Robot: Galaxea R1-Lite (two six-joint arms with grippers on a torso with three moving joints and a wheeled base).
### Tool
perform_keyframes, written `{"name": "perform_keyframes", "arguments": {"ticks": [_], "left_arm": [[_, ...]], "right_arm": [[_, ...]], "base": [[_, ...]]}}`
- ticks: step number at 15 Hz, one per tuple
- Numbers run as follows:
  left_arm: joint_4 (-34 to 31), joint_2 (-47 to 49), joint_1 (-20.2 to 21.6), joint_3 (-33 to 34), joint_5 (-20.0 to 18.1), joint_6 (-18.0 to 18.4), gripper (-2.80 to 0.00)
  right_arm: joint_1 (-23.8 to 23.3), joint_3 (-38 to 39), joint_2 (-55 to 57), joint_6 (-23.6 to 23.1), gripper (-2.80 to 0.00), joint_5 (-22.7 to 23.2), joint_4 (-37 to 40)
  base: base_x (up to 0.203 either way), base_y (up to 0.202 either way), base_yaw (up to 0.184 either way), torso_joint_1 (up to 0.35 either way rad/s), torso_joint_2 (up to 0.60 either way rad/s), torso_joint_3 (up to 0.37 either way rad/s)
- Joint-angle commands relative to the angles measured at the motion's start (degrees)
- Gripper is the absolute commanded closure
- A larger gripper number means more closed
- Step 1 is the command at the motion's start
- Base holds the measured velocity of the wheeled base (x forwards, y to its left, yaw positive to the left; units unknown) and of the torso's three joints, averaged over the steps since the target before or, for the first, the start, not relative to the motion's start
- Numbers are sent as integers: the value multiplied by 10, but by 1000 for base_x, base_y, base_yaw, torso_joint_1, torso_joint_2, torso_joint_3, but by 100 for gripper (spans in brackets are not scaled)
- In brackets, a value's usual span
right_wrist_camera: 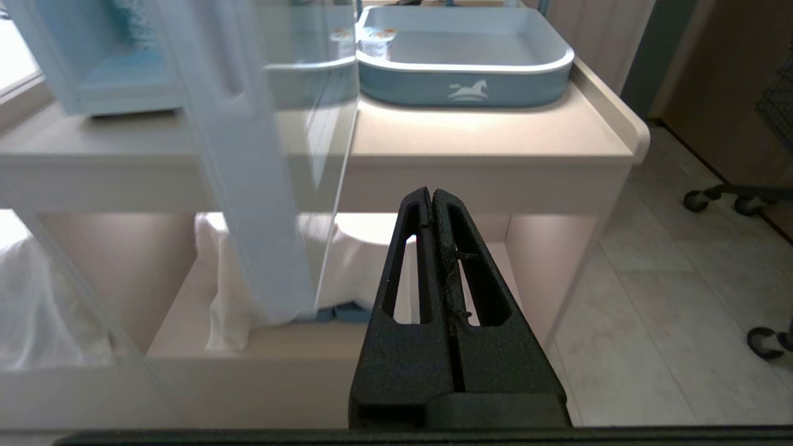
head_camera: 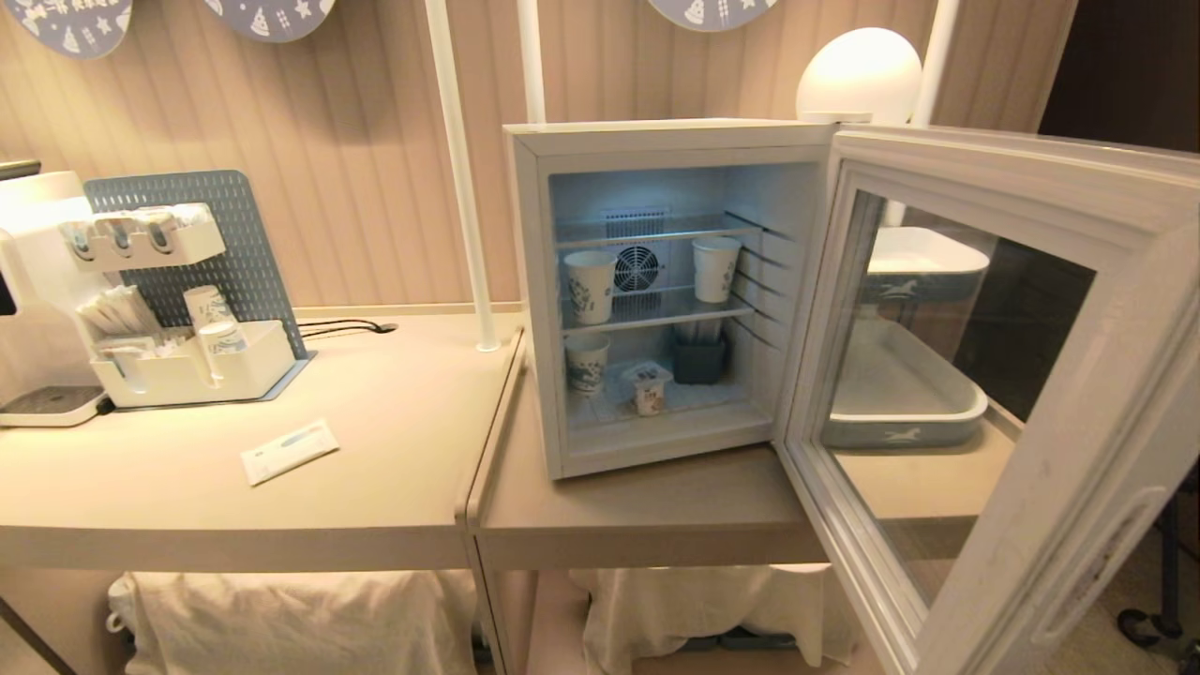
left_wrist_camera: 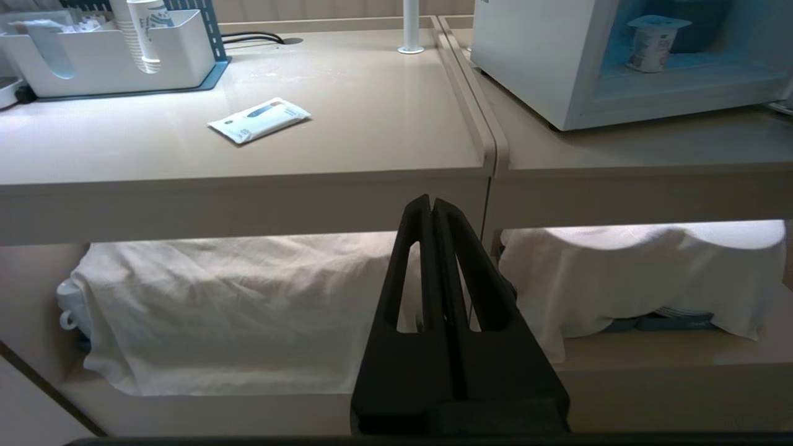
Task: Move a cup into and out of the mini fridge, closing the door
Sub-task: Take the yoghurt out of the freezer
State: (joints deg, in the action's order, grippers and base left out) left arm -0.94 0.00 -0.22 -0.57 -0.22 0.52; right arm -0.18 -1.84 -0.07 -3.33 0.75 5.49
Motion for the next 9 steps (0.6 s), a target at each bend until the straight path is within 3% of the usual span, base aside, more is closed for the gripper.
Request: {"name": "perform_keyframes", "arguments": {"ticks": [1, 5, 9], "left_arm": [[1, 0, 0, 0, 0, 0, 0], [1, 0, 0, 0, 0, 0, 0], [1, 0, 0, 0, 0, 0, 0]], "right_arm": [[0, 0, 1, 0, 0, 0, 1], [0, 0, 0, 1, 0, 0, 1], [0, 0, 0, 1, 0, 0, 1]], "base": [[-203, 0, 4, 2, -10, 2], [-180, 0, 1, 3, 1, 3], [-20, 0, 1, -1, -3, 2]]}}
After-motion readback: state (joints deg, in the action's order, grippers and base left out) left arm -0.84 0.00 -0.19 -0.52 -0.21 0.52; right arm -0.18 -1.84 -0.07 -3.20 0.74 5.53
